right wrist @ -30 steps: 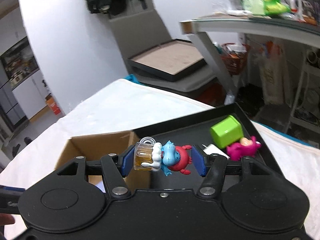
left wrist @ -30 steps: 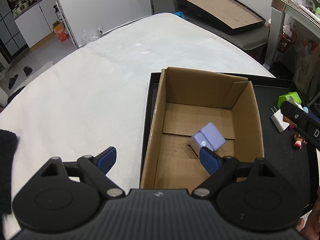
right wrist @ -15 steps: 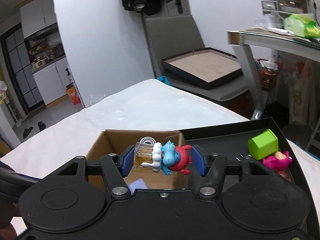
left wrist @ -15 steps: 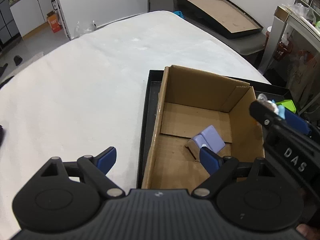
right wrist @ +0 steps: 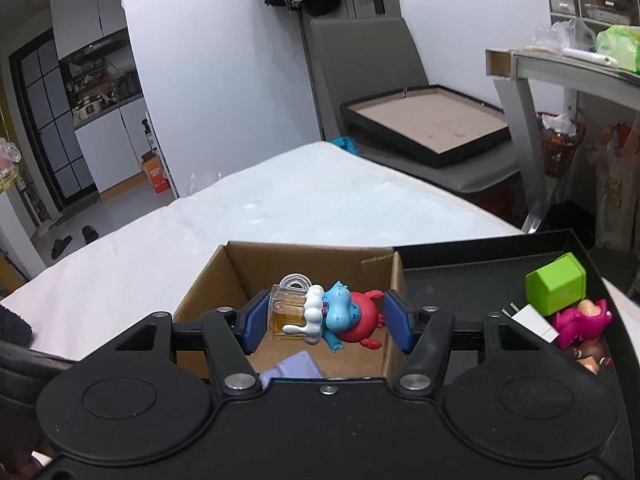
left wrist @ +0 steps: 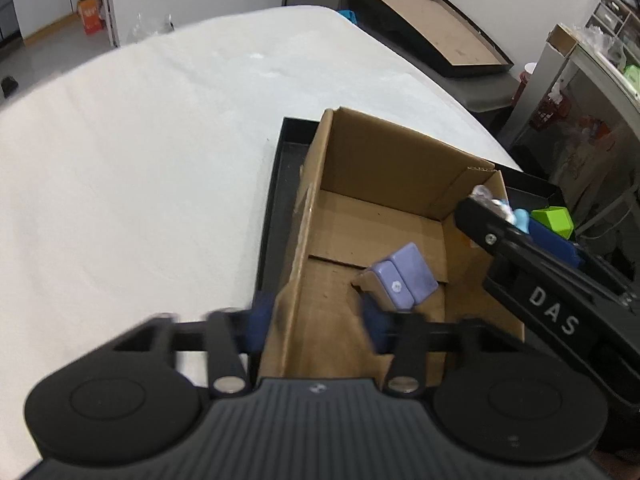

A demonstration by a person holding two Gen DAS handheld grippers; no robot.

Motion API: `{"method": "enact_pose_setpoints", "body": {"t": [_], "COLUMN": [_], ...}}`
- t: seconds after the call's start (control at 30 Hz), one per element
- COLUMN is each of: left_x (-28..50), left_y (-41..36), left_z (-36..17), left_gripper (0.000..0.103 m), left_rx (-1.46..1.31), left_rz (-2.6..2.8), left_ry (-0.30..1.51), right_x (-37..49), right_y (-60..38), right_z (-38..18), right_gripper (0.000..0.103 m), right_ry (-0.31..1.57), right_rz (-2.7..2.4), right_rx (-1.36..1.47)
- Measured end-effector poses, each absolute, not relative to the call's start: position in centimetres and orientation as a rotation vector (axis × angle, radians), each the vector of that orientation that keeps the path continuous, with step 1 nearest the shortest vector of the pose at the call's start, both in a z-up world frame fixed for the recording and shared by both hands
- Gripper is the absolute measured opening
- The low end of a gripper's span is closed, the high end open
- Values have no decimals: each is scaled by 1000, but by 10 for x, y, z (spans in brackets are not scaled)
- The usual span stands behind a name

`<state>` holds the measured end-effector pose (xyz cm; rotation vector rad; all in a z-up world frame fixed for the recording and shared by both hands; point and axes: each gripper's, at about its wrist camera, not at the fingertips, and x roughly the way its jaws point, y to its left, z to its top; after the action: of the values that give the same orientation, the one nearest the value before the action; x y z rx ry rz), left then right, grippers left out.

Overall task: Organize rigid objects
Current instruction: 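Carry the blue-red figurine into the box and open the right tool, then move the right tool back to the brown-haired doll and grasp it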

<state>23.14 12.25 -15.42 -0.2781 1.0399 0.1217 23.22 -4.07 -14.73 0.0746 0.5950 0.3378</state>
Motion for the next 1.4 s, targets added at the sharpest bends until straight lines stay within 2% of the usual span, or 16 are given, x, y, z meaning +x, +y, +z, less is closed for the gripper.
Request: {"method": "enact_pose_setpoints", "body": {"t": [0.1,0.13,0.47,0.6,0.93,1.23,1.4], "left_x": [230,230,231,231,233,235,234], "left_y": [132,136,141,142,140,130,122], "left_z": [-157,-158,-160,-160,-158,-148,-143], "left_gripper": [14,13,13,13,14,21,43], "left_rx": [-294,-306,-327,-325,-317,-238,-198], "left_rz": [143,142,112,111,124,169,207], "left_ry": [1030,1031,1038,1038,1053,1057,1064], "right_x": [236,236,239,234,234,235,236], "right_y": [-36,-35,-22,-21,-30,-51,-71], "right_z": [-150,-151,-160,-155,-154,-147,-145], "right_gripper": [59,59,62,71,71,71,71], "right_ry": [616,627,662,644,678,660,652], "right_rz": [353,356,402,422,391,354,293], "right_rx": [80,81,105,105,124,199,249]}}
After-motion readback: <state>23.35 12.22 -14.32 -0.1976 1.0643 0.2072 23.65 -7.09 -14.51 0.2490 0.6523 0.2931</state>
